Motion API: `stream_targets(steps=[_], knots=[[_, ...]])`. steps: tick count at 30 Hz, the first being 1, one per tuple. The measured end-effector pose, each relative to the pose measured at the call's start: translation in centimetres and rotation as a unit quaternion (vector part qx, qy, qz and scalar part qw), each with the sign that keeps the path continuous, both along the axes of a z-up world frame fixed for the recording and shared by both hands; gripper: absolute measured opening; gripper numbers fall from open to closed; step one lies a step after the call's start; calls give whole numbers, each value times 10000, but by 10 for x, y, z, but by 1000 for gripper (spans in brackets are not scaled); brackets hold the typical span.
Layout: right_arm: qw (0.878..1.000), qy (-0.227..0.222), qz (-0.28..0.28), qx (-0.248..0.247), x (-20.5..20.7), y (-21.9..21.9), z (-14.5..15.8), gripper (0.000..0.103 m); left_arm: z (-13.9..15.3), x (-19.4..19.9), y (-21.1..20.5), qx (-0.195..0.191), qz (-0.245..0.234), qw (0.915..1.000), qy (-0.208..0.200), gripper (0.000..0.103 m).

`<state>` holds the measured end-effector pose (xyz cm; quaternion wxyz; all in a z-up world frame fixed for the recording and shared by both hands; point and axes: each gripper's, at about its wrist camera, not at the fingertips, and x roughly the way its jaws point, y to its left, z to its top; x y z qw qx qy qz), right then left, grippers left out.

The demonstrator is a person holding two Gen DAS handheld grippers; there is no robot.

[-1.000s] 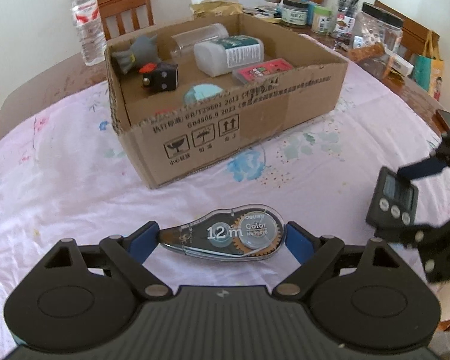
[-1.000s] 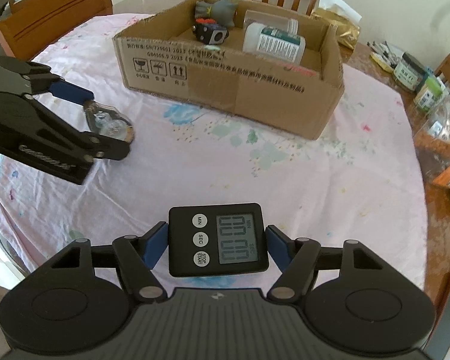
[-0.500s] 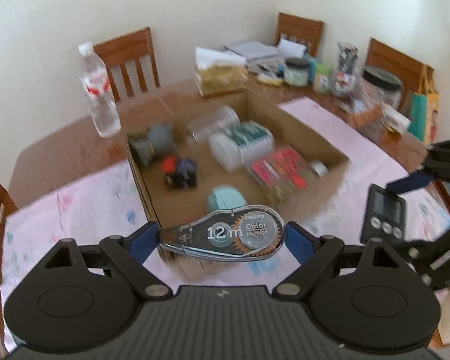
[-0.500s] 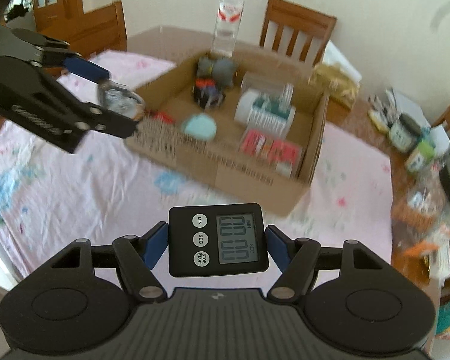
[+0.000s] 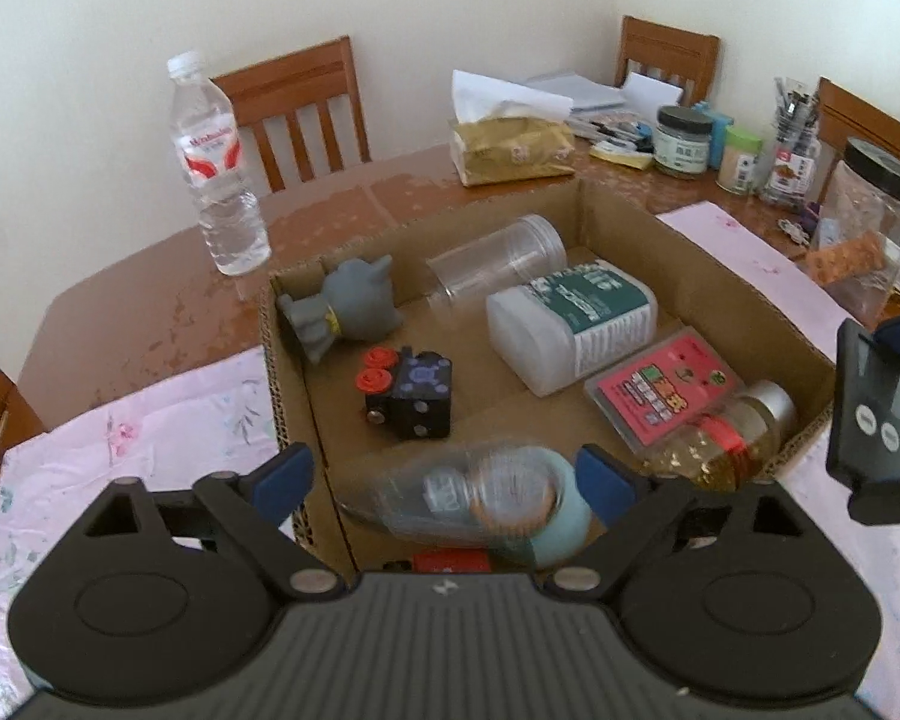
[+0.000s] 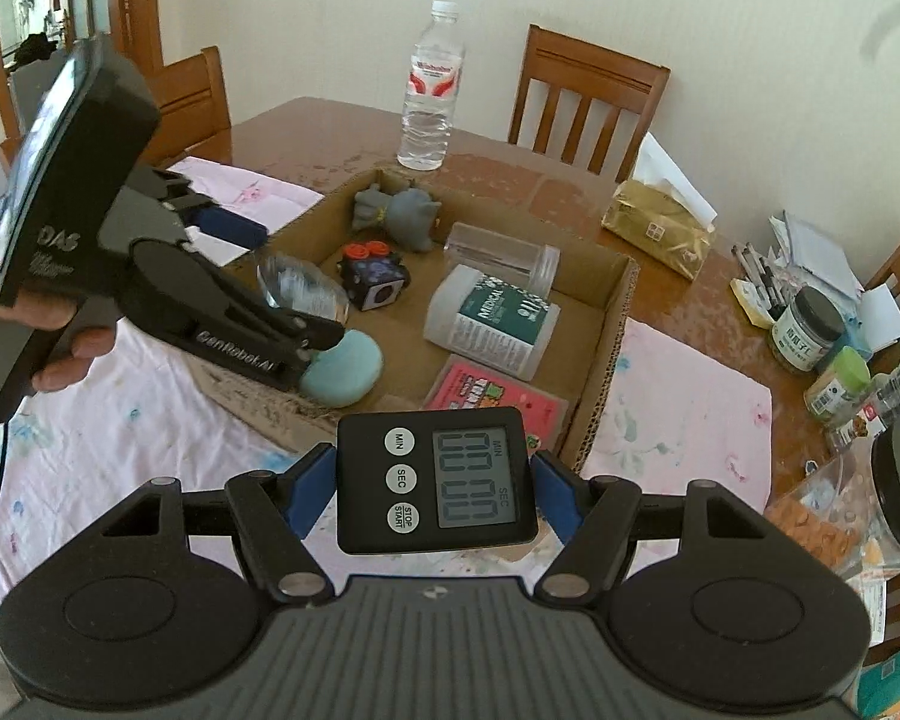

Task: Organize rigid objects
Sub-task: 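Place the correction tape in the box with left tool while right tool places the timer inside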

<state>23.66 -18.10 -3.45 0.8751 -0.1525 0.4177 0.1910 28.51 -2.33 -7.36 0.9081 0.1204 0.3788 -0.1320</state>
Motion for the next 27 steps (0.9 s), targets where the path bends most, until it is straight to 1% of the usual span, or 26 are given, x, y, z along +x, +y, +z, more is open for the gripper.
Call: stream_targets(steps=[3,7,13,17,19,20,22,23,27], knots=[[9999,53,-66,84,12,-3,-2,75,5,-6,1,22,125,9997,-222,99],[9999,76,-101,95,27,-4,-1,75,16,-18,11,-47,427,9985,-334,99],[9991,259,-280,197,56,1,-9,75,36,-42,24,-154,862,9950,-489,101],[9983,312,-464,131,69,9,-18,75,46,-52,23,171,1202,9909,-585,101],[9980,291,-552,121,72,12,-19,82,50,-54,24,207,1290,9900,-526,101],[9979,285,-570,141,70,13,-18,89,52,-55,25,177,1314,9900,-490,101],[9978,217,-610,167,68,14,-13,100,56,-57,26,103,1321,9903,-425,101],[9976,190,-654,150,65,15,-10,102,58,-58,26,87,1319,9905,-393,101],[9951,244,-947,167,54,16,6,103,64,-60,24,52,1371,9903,-206,101]])
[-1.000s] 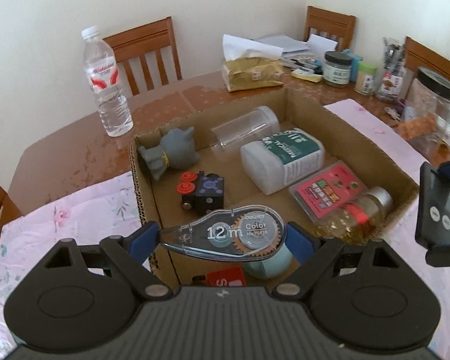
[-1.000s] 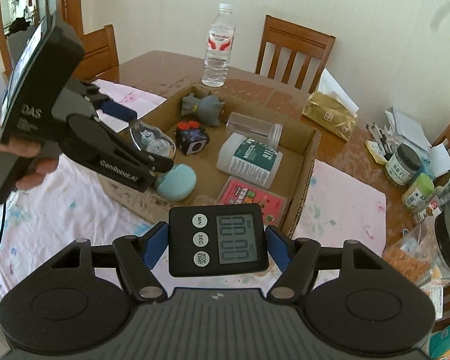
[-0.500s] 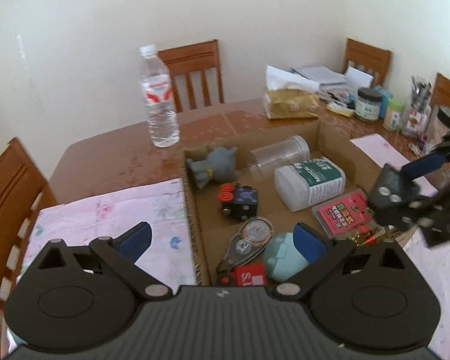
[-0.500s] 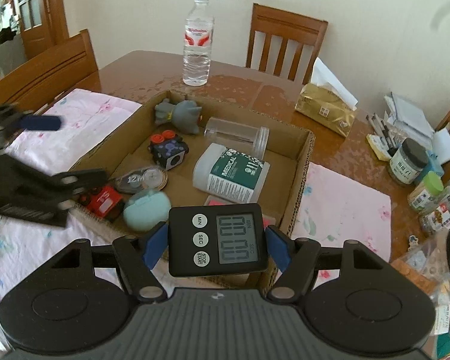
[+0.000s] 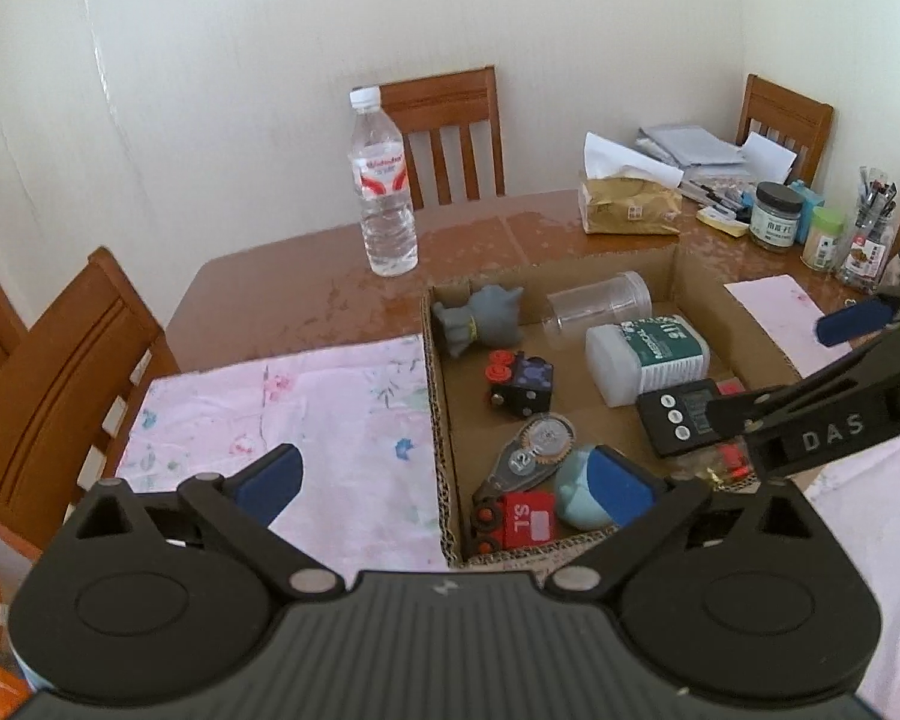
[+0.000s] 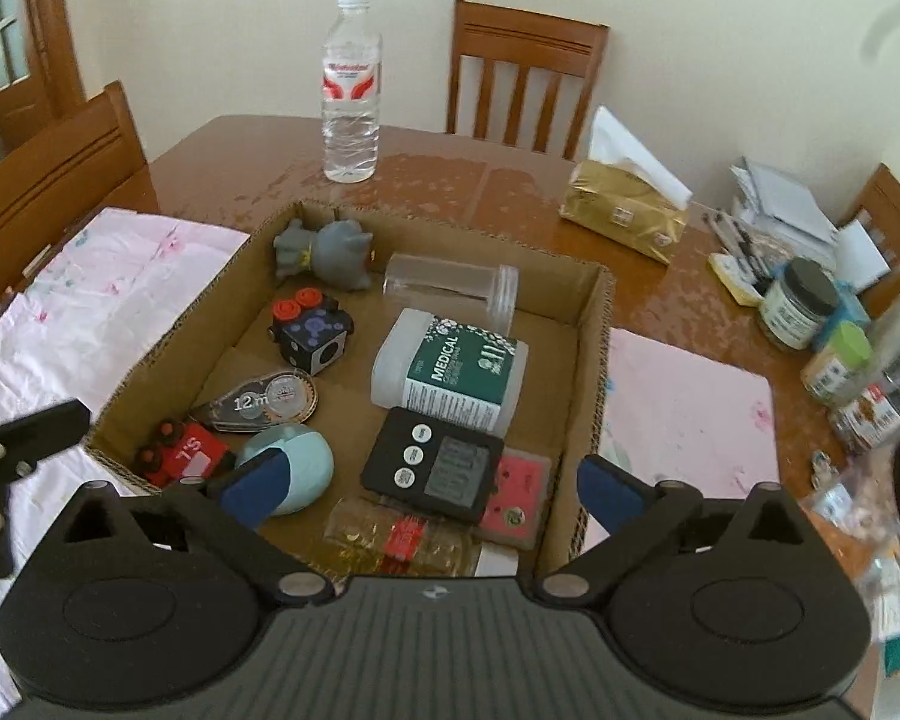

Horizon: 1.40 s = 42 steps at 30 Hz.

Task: Organize rigid objects

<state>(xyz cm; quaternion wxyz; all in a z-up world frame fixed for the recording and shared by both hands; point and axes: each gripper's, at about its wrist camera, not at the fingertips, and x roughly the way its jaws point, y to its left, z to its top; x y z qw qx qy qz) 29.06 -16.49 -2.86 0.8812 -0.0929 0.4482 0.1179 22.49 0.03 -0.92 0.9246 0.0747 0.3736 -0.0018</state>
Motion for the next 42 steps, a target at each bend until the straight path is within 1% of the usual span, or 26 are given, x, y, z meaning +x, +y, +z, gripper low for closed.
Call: stream_targets(steps=[4,7,10,14,20,30,42], knots=[[9981,200,-574,28,-13,-5,15,103,8,1,1,-129,150,9993,303,101],[9963,239,-813,125,-25,-7,25,103,16,1,0,-226,205,9986,440,101],[9947,210,-999,80,-37,-7,31,103,22,-1,-1,-289,243,9981,492,101],[9938,238,-1079,124,-49,-8,37,103,28,-5,-4,-247,272,9982,473,101],[9939,161,-1085,140,-59,-6,44,103,33,-9,-4,-207,332,9981,469,101],[9933,77,-1131,235,-64,-4,51,103,36,-12,-2,-213,371,9980,459,101],[9932,87,-1139,226,-64,-3,52,103,37,-13,-3,-229,349,9981,458,101]])
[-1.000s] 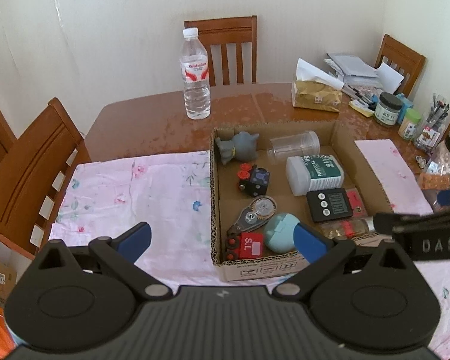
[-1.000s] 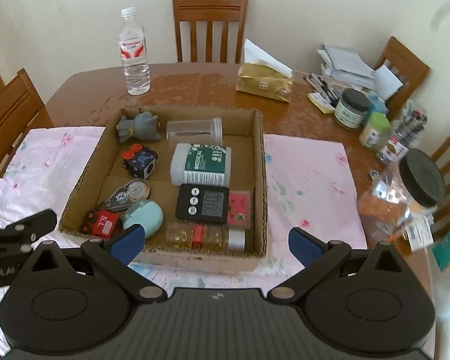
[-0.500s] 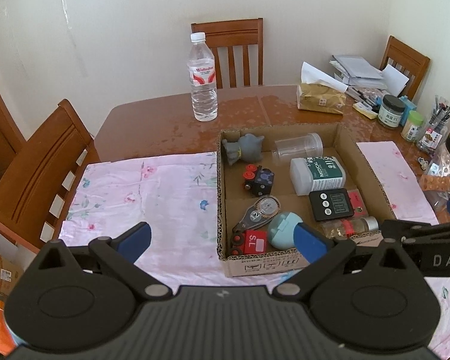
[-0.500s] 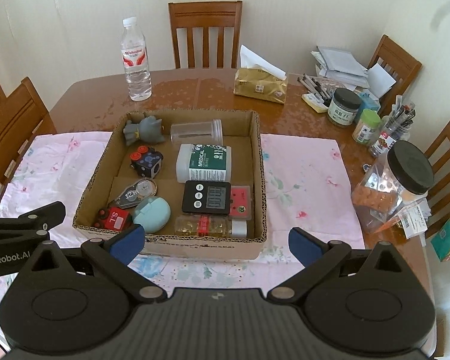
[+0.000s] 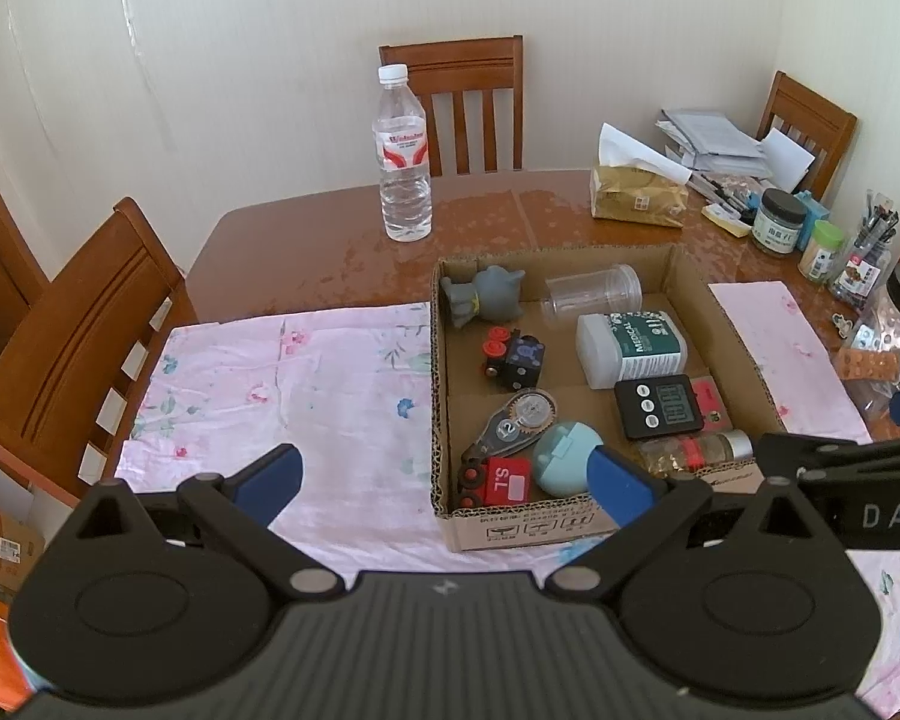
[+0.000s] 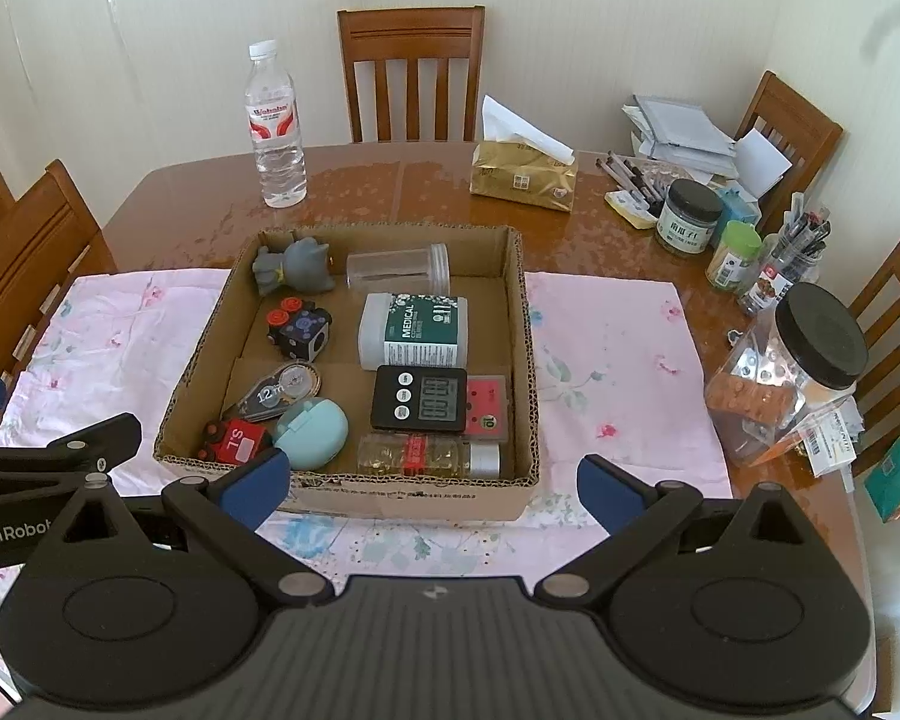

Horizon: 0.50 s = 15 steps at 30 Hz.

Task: Organize rigid objects

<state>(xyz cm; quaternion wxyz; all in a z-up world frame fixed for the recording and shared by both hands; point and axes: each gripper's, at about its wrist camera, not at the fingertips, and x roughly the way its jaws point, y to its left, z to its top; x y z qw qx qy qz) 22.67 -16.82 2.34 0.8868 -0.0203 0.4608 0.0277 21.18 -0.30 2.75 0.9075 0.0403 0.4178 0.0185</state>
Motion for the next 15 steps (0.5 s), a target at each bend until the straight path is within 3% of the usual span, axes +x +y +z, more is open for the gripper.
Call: stream_targets(steps=[15], knots=[[10000,-8,3,-16,3,-1,0,103,0,2,-3,18,36,10000,26,101]])
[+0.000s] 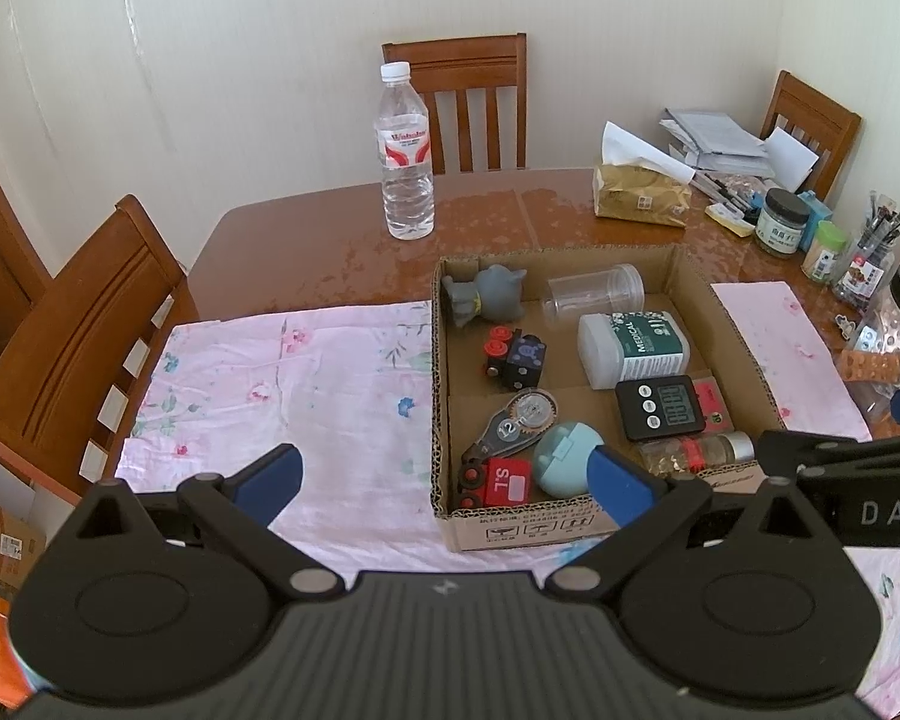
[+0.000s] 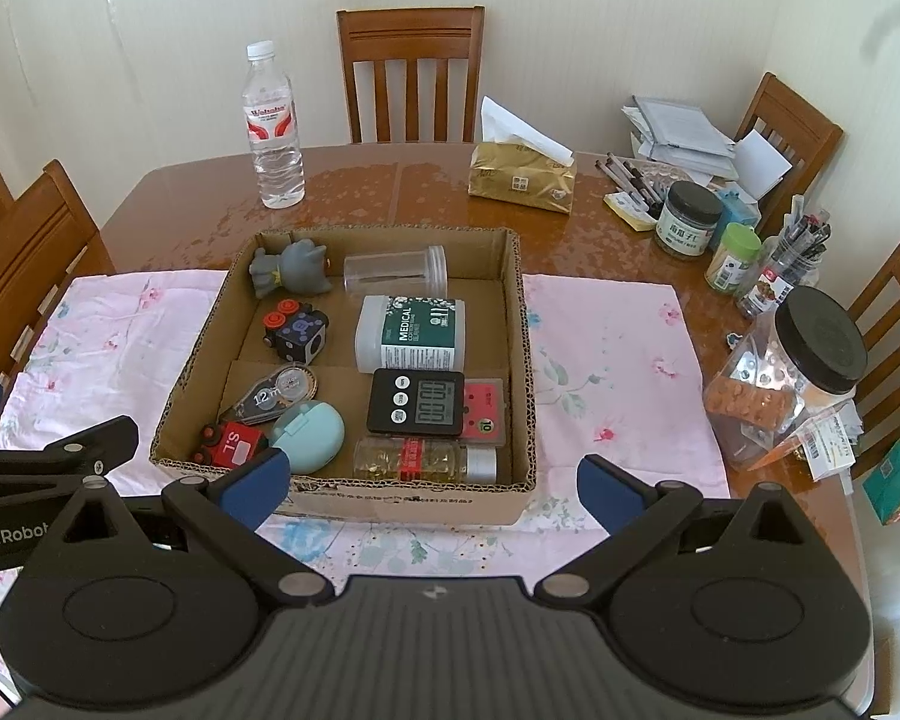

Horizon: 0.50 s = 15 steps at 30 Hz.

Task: Organize rigid objects

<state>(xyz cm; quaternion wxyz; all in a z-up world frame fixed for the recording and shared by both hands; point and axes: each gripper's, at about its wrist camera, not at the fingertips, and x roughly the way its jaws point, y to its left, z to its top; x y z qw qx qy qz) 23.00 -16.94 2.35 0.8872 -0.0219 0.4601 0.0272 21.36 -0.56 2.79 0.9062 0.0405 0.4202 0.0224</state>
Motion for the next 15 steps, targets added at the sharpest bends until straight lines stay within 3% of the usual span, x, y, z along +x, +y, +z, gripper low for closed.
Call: stream_targets(steps=[15], knots=[[10000,-31,15,2,-1,1,1,103,0,0,0,-13,-2,10000,5,101]])
